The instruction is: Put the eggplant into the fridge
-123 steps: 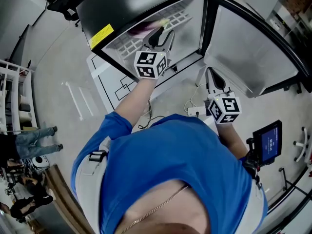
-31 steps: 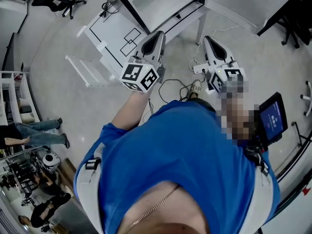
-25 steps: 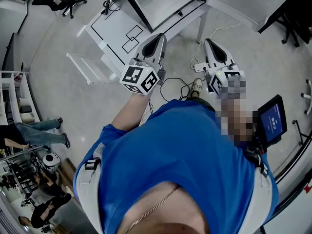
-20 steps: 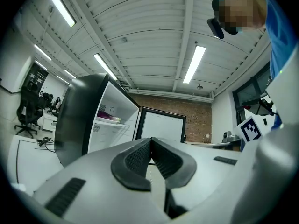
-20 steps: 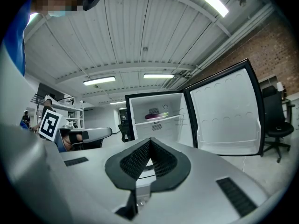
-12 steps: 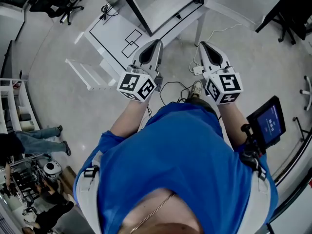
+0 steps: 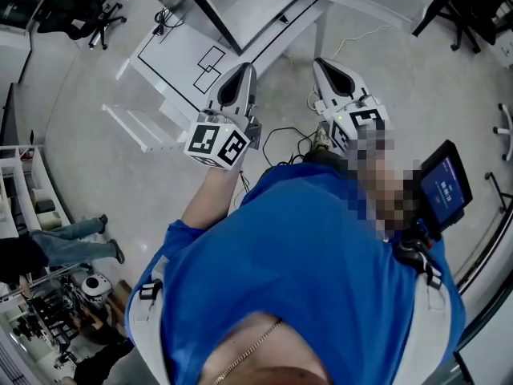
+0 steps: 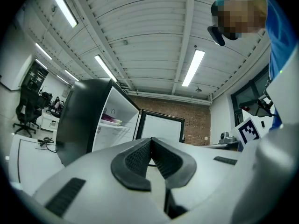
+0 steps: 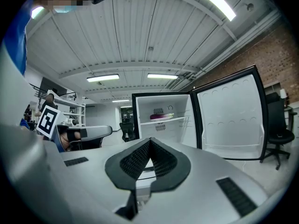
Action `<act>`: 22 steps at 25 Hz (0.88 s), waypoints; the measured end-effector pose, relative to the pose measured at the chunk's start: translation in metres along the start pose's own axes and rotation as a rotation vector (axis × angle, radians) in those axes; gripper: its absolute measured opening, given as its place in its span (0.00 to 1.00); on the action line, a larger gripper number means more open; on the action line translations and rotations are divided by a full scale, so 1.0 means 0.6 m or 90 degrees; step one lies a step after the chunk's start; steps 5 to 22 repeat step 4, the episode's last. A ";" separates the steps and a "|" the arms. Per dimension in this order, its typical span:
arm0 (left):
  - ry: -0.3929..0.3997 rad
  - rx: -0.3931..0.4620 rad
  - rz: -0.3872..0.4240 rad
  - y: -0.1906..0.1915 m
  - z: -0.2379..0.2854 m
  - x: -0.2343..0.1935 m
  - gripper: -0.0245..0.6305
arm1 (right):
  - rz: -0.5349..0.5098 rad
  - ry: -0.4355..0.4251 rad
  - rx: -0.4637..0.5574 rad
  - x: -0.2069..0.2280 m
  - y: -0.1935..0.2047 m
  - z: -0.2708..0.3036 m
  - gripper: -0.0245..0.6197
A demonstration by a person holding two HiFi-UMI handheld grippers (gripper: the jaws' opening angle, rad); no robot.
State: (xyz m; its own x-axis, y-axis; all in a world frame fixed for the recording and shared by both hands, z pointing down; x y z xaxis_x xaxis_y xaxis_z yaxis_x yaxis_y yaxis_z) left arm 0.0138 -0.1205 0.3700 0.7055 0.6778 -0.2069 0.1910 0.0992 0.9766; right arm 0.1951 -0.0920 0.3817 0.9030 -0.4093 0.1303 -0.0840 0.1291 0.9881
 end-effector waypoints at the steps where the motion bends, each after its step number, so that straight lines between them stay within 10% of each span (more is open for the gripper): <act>1: -0.002 0.002 0.000 -0.001 0.000 0.000 0.05 | -0.003 -0.002 0.001 0.001 -0.001 0.001 0.04; 22: -0.005 0.010 0.002 -0.003 0.001 0.001 0.05 | -0.010 -0.007 0.006 0.005 -0.004 0.005 0.04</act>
Point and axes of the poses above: the fingertips, and each gripper's own axes: z forward along the fingers, x to its right, y out of its underside, the point moved 5 cm from there along -z, backward along the fingers, and after that the axes turned 2 degrees about -y, right-handed, at the moved point
